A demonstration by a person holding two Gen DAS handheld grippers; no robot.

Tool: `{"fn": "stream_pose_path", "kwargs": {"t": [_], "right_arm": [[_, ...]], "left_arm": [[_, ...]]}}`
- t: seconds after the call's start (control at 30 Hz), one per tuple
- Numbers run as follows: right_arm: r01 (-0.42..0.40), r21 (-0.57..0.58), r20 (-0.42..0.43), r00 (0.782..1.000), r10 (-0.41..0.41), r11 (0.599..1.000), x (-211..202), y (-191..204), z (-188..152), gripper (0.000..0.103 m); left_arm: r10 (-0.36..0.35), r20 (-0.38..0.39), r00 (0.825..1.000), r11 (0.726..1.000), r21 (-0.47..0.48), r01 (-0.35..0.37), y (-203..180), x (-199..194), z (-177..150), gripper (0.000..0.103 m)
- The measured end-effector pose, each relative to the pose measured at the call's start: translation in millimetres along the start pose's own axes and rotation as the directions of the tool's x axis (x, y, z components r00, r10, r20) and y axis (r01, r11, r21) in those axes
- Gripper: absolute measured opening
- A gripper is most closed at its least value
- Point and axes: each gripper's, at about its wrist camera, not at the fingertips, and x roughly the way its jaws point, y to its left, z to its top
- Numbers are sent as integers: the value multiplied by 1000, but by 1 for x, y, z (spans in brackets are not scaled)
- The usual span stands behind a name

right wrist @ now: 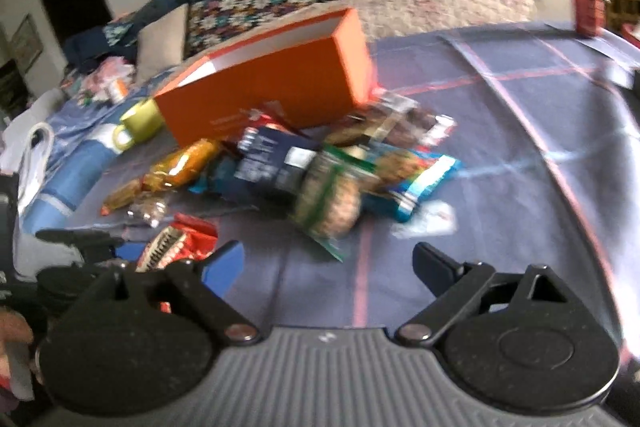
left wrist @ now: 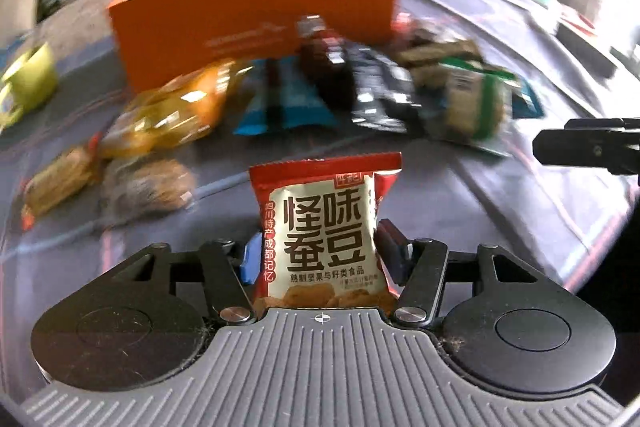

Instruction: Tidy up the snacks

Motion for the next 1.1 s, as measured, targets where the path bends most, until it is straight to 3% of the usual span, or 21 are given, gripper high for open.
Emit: {"fn": "stream_pose_path", "kwargs": {"t": [0.1, 0.2, 0.47, 0.67, 0.7, 0.77, 0.8, 0.83, 1.03, 1.1], "right_arm": [[52, -99, 74, 996, -45, 994, 5, 2, 18, 94], [110, -249, 58, 993, -99, 962, 21, -6, 37, 94], [47, -457, -100, 990, -104, 888, 27, -39, 43, 94], [-3, -578, -118, 990, -79, 816, 68, -33, 43, 92], [-15, -565, -139, 987, -78, 825, 75, -35, 43, 85], [-47, -471, -168, 985, -38, 881, 77, -39, 44, 76], [-54, -422, -175, 984, -22, 905, 73, -40, 42, 62], [-50, -395, -166, 986, -18, 917, 68, -38, 38, 55], [34, -227, -77, 996, -53, 973, 26, -20, -9, 55], [64, -195, -33, 997, -72, 979, 18, -13, -23, 59]], "left_arm": [[3, -6, 1000, 999, -52, -3, 10, -4, -4, 30], [3, -10, 1000, 998, -66, -4, 17, -5, -7, 33], [32, -18, 999, 996, -81, -33, 24, -3, 0, 43], [58, -36, 998, 996, -60, -60, 17, 9, 6, 44], [61, -36, 997, 996, -55, -63, 16, 9, 6, 44], [61, -40, 997, 997, -53, -63, 14, 9, 6, 44], [61, -41, 997, 997, -52, -63, 14, 9, 6, 44], [60, -39, 997, 997, -52, -62, 13, 8, 4, 45], [45, -26, 999, 998, -53, -46, 10, 2, -5, 51], [41, -20, 999, 998, -51, -42, 8, -1, -10, 55]]}}
